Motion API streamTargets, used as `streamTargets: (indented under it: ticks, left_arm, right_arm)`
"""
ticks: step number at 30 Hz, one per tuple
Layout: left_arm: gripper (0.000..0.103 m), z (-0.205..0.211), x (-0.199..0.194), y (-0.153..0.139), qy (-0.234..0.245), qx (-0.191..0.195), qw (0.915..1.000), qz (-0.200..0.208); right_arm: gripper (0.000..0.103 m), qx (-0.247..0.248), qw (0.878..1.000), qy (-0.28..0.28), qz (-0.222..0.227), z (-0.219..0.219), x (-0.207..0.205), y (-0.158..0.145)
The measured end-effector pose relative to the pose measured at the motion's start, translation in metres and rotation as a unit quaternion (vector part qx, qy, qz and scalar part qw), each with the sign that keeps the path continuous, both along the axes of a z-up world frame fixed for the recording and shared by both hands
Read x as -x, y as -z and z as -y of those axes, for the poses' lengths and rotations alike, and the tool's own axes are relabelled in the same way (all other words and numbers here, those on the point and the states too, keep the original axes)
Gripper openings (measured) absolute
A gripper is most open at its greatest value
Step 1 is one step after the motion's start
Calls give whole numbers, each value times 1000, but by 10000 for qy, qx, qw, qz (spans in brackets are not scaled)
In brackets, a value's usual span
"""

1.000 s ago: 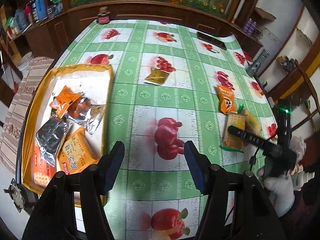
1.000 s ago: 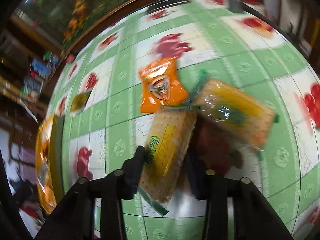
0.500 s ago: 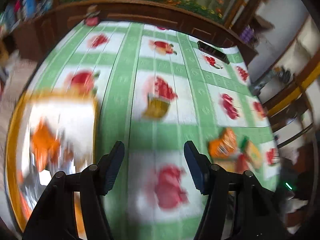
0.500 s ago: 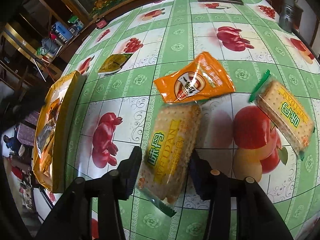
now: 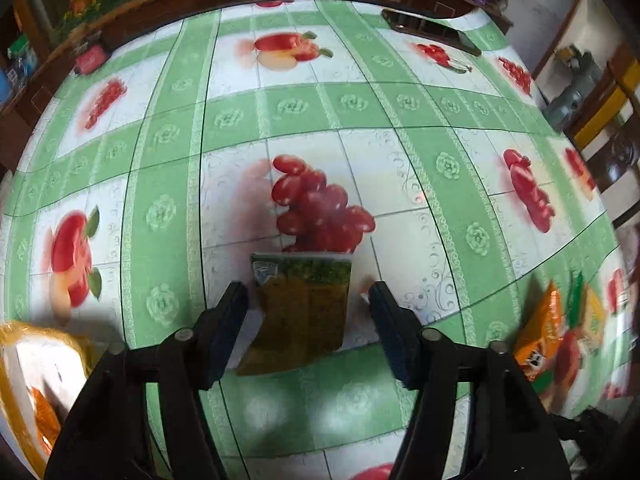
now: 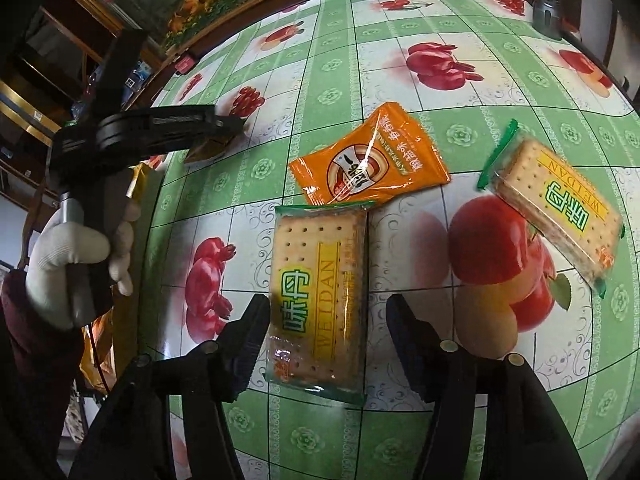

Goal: Organize snacks
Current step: 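Grasp a WEIDAN cracker pack with the right gripper while the left gripper grasps a green cracker pack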

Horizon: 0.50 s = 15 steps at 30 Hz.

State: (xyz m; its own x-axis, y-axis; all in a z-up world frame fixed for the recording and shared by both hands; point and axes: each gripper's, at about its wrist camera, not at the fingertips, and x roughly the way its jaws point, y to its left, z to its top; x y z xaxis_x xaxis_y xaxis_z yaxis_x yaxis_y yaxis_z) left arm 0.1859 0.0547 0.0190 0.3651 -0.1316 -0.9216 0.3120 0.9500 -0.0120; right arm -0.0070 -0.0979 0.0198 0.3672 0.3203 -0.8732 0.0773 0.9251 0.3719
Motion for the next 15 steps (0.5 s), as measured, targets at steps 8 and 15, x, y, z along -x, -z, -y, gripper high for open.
streamTargets:
  ticks: [8, 15]
  left_arm:
    - [36, 1, 14, -3, 200, 4, 9998, -15]
    - [36, -32, 39, -27, -244, 566, 9981, 23]
  right_arm:
    - [64, 626, 9980, -13, -131, -24, -13, -2]
    - [49, 827, 9963, -236, -39, -34, -12, -3]
